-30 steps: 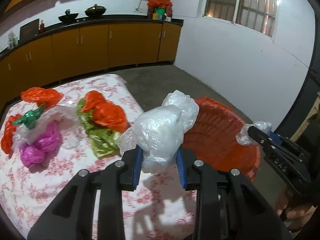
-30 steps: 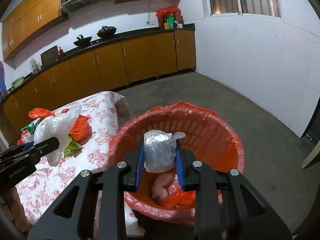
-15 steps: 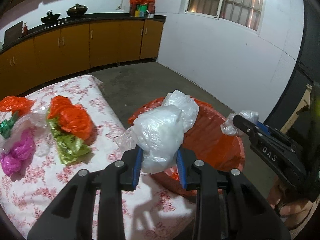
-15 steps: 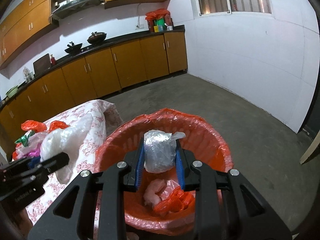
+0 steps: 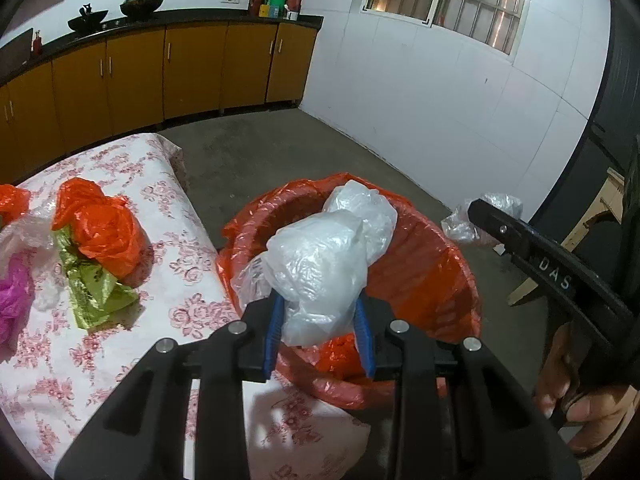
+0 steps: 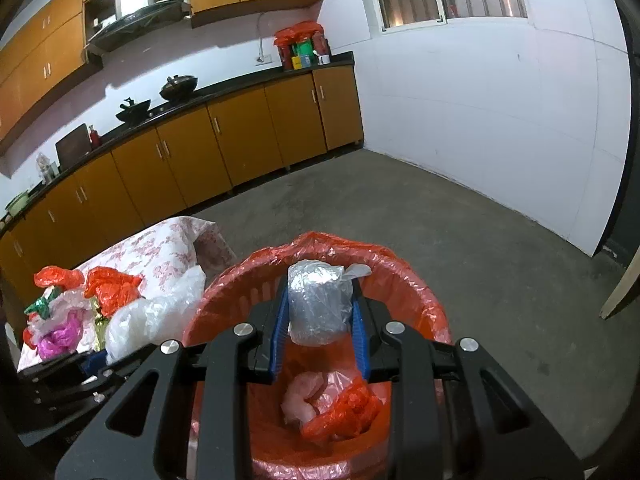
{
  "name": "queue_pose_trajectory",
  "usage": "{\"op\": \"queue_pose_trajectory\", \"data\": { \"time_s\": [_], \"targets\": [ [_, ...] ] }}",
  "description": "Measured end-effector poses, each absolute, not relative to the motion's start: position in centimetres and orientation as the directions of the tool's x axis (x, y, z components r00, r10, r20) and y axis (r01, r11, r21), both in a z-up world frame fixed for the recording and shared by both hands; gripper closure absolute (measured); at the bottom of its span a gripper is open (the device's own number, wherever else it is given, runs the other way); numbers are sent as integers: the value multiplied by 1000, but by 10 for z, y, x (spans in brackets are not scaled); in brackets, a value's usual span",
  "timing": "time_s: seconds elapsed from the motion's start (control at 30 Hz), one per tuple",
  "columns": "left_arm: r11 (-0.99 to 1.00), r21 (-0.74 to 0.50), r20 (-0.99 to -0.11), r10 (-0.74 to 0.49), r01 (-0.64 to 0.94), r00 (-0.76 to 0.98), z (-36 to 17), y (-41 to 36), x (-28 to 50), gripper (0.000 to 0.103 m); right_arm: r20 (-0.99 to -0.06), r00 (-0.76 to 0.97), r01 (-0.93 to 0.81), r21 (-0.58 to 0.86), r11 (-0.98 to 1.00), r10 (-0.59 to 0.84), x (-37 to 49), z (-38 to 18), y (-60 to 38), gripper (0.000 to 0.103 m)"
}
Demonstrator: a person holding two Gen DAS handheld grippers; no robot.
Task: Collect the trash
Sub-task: 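Open both tools over the wastebasket to drop the clear and white bags, then move both tools back over the table toward the red bags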
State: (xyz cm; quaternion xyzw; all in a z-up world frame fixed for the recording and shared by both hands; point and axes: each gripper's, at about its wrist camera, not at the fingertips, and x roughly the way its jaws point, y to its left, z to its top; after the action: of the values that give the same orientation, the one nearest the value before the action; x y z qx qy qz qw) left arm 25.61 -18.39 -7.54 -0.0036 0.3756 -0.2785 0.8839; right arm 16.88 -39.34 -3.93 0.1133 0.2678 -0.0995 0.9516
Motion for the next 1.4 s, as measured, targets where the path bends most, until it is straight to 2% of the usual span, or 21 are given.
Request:
{"op": "queue_pose_trajectory", "data": {
  "time_s": [0.2,0.3,0.37,0.5,0.57,0.67,0.83,1.17,1.4],
  "targets": [
    [840,-221,-672,-500,496,546,-82,-191,257,63,-533,836,262,182,948,-129,172,-40,-399,71],
    [841,-228,-683,-497,490,536,-87,-191,260,59,-538,834,270,198,942,-127,172,-41,-403,63],
    [842,-236,-688,-497,484,529,-91,-189,261,57,-539,832,279,202,939,-131,170,-42,-405,53],
    [852,-230,-689,-484,471,540,-93,-182,260,54,-537,832,286,202,937,-139,167,-41,-406,46],
    [863,-214,-685,-466,457,560,-92,-176,258,48,-532,834,287,192,939,-147,165,-40,-404,42],
    [889,-180,-675,-424,422,604,-90,-163,255,40,-525,836,281,167,945,-156,164,-37,-398,40],
    [923,-136,-666,-354,360,657,-86,-135,250,36,-521,842,240,133,962,-138,165,-34,-381,40],
    [974,-87,-649,-215,210,730,-80,-52,242,35,-522,853,75,97,992,-13,182,-24,-321,40],
    [998,-30,-614,-69,64,786,-69,26,235,31,-540,834,-76,90,993,113,209,-24,-262,40]
  ]
}}
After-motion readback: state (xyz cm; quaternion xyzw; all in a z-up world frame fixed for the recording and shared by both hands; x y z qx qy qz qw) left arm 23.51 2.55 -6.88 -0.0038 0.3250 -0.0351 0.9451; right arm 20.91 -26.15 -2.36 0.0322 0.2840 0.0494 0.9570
